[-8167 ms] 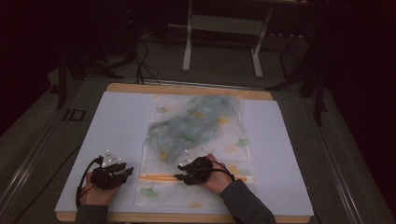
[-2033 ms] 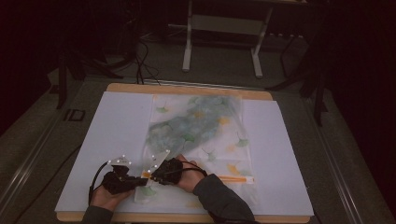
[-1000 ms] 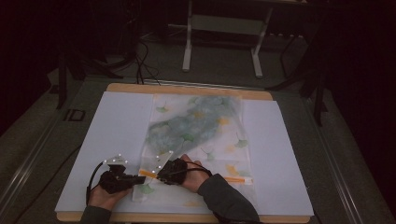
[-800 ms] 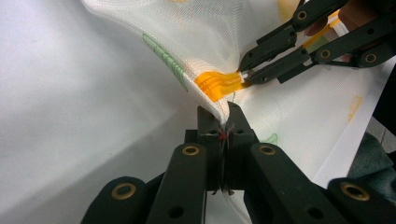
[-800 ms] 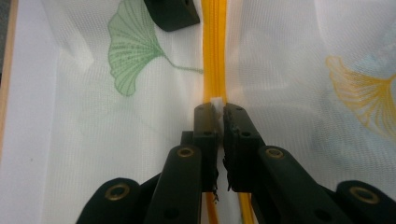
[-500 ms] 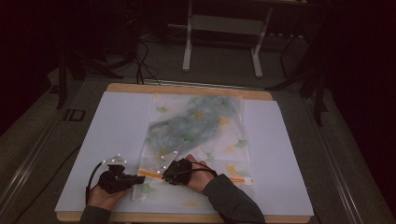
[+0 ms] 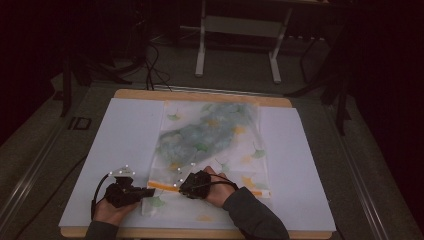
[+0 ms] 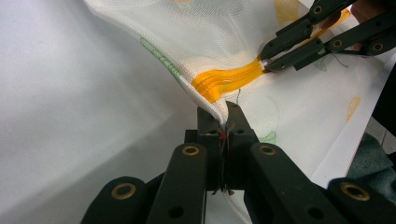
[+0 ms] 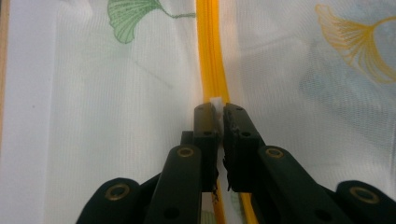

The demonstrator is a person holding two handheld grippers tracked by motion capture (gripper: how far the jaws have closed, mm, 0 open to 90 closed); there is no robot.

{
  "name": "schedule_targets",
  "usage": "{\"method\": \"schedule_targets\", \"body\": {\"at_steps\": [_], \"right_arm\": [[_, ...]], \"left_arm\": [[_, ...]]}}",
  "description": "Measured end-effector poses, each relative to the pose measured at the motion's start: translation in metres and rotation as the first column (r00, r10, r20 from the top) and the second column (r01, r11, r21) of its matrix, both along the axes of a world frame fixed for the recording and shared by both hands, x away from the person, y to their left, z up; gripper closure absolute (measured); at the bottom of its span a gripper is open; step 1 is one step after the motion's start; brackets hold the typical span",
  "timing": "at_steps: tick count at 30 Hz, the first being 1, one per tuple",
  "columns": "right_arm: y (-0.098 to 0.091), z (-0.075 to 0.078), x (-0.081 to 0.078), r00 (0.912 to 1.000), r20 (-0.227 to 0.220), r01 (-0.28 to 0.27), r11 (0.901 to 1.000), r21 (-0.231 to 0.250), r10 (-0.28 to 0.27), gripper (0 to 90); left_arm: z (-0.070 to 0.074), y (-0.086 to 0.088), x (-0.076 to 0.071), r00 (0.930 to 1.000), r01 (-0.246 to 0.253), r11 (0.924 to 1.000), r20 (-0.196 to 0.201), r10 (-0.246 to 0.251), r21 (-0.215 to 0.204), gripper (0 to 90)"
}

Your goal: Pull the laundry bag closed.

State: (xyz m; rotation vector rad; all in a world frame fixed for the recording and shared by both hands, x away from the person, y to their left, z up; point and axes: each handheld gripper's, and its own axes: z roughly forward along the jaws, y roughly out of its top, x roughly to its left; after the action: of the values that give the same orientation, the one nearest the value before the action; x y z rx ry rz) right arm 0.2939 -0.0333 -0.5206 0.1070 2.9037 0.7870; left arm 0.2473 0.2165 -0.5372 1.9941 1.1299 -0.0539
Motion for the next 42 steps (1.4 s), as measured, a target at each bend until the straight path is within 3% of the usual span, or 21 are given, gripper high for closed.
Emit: {"method": "schedule_targets", "body": {"at_steps": [42], "right_arm": [[-0.032,0.003,0.000,0.9995,0.013,0.028,0.9987,-0.042,-0.027,84.5]], "left_arm": [[0.000,0.002,0.000,1.0000,-0.005,1.0000,0.000,0.005,-0.002,88.1]]}}
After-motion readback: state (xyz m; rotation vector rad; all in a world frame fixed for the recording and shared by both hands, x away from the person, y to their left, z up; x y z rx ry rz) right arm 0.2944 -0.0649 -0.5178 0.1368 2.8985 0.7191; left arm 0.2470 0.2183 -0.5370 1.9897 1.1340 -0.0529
